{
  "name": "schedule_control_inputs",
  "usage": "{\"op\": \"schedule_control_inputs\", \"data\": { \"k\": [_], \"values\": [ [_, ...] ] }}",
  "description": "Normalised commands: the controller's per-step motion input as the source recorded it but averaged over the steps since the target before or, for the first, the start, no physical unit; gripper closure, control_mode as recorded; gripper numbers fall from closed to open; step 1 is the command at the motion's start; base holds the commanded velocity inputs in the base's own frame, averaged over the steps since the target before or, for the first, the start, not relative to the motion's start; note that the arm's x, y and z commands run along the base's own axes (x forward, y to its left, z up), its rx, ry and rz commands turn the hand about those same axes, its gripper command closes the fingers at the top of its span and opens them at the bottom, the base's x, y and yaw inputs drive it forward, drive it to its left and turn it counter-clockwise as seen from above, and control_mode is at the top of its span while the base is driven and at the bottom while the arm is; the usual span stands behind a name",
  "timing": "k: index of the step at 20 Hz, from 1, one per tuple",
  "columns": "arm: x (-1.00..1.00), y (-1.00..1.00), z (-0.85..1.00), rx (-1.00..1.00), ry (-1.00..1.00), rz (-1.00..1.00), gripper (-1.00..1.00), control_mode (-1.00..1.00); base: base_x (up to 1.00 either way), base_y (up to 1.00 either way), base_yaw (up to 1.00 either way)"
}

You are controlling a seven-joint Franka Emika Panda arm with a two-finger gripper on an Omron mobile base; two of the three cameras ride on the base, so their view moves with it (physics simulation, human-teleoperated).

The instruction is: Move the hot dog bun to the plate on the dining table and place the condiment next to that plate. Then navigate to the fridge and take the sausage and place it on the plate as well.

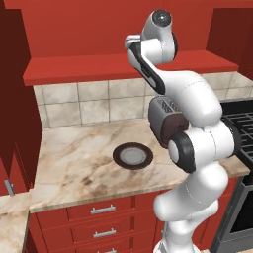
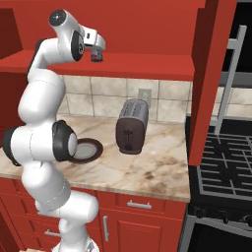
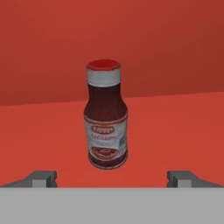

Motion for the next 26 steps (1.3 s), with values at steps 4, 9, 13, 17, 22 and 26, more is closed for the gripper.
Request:
{"op": "schedule_control_inputs", "data": {
  "k": [4, 9, 13, 17, 22, 26],
  "values": [
    [0.37, 0.00, -0.07, 0.00, 0.00, 0.00, -1.00, -1.00, 0.00, 0.00, 0.00],
    [0.31, 0.00, 0.00, 0.01, 0.00, 0.00, -1.00, -1.00, 0.00, 0.00, 0.00],
    [0.28, 0.00, 0.00, 0.00, 0.00, 0.00, -1.00, -1.00, 0.00, 0.00, 0.00],
    [0.29, 0.00, 0.00, 0.00, 0.00, 0.00, -1.00, -1.00, 0.00, 0.00, 0.00],
    [0.22, 0.00, -0.02, 0.00, 0.00, 0.00, -1.00, -1.00, 0.00, 0.00, 0.00],
    [0.17, 0.00, -0.08, 0.00, 0.00, 0.00, -1.00, -1.00, 0.00, 0.00, 0.00]
  ]
}}
